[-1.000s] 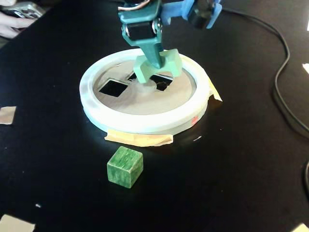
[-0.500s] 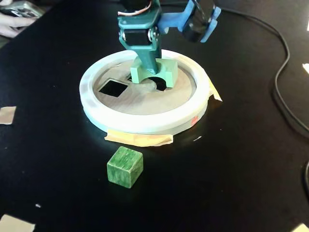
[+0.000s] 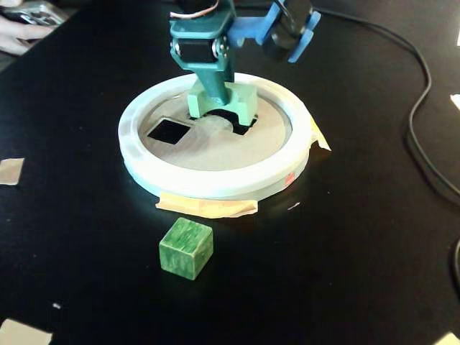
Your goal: Pick up the U shape block and drop it in corresponding U shaped hole
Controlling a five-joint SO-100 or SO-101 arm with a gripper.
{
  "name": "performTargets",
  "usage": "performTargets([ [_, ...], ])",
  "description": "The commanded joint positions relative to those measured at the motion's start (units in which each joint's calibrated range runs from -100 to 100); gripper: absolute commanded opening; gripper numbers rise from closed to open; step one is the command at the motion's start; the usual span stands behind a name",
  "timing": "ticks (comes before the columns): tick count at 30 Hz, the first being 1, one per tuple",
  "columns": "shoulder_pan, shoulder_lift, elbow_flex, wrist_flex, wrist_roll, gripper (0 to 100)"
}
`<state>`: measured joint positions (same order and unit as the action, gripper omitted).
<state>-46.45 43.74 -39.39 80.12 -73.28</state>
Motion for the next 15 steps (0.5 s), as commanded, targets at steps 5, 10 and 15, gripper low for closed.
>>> performTargets([
  [5,0.3,-0.9,-0.4,-0.9,-0.5,2],
  [10,0.4,-0.9,0.2,-0.9,-0.5,3],
  [15,0.5,-1.6,3.0,-0.9,-0.5,40],
])
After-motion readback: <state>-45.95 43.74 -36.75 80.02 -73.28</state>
